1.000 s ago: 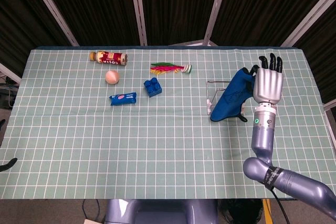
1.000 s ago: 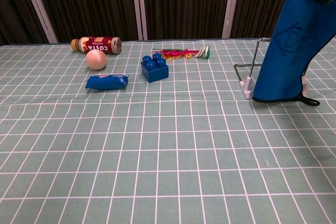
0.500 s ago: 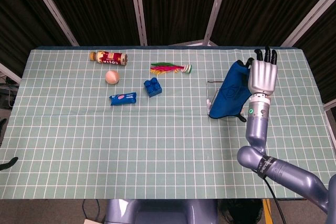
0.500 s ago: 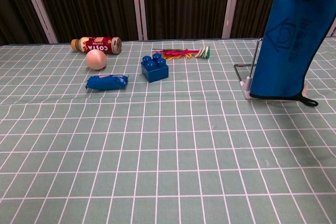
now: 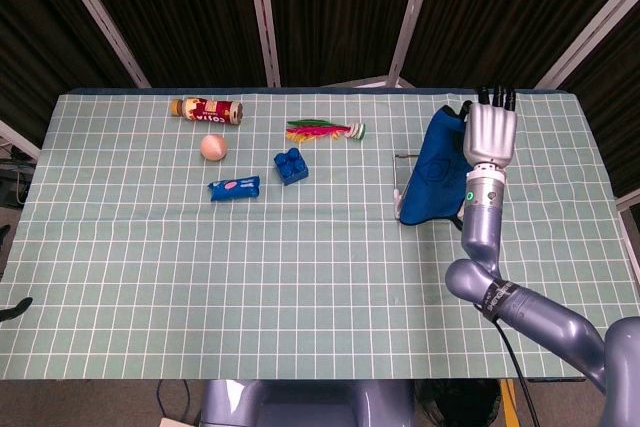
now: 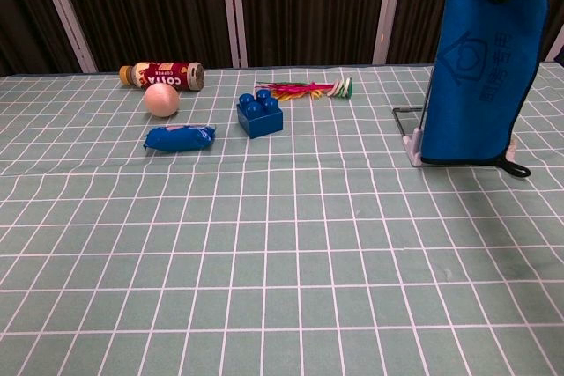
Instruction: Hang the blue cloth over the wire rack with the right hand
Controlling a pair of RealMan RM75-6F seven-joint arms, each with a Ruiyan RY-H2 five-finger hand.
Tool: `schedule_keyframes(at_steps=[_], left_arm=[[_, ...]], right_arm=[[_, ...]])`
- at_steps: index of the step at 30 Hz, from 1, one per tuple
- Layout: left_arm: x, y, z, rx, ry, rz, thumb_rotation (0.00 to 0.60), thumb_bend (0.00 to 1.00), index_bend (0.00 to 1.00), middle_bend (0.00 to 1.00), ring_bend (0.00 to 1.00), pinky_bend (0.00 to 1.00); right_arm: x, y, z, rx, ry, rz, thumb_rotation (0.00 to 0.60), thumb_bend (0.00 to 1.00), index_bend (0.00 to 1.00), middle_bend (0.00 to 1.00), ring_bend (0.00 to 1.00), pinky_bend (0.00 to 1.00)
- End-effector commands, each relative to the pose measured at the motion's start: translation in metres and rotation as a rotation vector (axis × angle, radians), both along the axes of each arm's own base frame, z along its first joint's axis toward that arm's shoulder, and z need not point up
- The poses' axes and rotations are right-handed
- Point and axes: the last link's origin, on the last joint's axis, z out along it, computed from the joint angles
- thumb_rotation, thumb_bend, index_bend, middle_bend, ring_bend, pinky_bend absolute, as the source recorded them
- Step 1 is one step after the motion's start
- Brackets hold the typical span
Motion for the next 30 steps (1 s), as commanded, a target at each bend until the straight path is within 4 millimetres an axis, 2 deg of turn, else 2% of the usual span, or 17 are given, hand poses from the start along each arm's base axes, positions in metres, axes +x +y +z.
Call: schedule_keyframes(at_steps=[1, 17, 19, 21, 23, 24, 27, 30], left_arm=[[-0.001, 0.001, 0.0, 0.0, 0.001, 0.003, 0.6, 0.0, 0.0, 0.0, 0.0, 0.0], [-0.007, 0.007, -0.004, -0.006, 0.017, 0.04, 0.6, 0.0, 0.0, 0.0, 0.0, 0.0], [-0.008, 0.008, -0.005, -0.007, 0.019, 0.044, 0.6, 0.0, 0.0, 0.0, 0.0, 0.0], [-0.008, 0.008, -0.005, -0.009, 0.022, 0.047, 0.6, 0.0, 0.0, 0.0, 0.0, 0.0], [-0.009, 0.009, -0.006, -0.011, 0.024, 0.049, 0.6, 0.0, 0.0, 0.0, 0.0, 0.0], [-0.009, 0.009, -0.007, -0.013, 0.025, 0.05, 0.6, 0.0, 0.0, 0.0, 0.0, 0.0], [-0.009, 0.01, -0.008, -0.016, 0.028, 0.051, 0.6, 0.0, 0.0, 0.0, 0.0, 0.0], [-0.008, 0.01, -0.008, -0.016, 0.028, 0.05, 0.6, 0.0, 0.0, 0.0, 0.0, 0.0]], right_arm=[[0.0, -0.005, -0.001, -0.002, -0.004, 0.009, 0.6, 0.49, 0.77, 0.16, 0.0, 0.04], [-0.005, -0.021, -0.016, 0.033, 0.047, -0.006, 0.6, 0.47, 0.77, 0.17, 0.0, 0.04], [-0.006, -0.023, -0.017, 0.036, 0.051, -0.012, 0.6, 0.42, 0.69, 0.16, 0.0, 0.04], [-0.007, -0.024, -0.018, 0.038, 0.047, -0.017, 0.6, 0.25, 0.42, 0.1, 0.0, 0.03], [-0.007, -0.025, -0.018, 0.035, 0.051, -0.024, 0.6, 0.11, 0.23, 0.04, 0.0, 0.03], [-0.007, -0.026, -0.017, 0.03, 0.057, -0.025, 0.6, 0.06, 0.17, 0.01, 0.0, 0.03], [-0.005, -0.027, -0.015, 0.002, 0.076, -0.011, 0.6, 0.0, 0.07, 0.0, 0.0, 0.01], [-0.004, -0.028, -0.012, -0.037, 0.069, 0.017, 0.6, 0.0, 0.04, 0.0, 0.0, 0.0]])
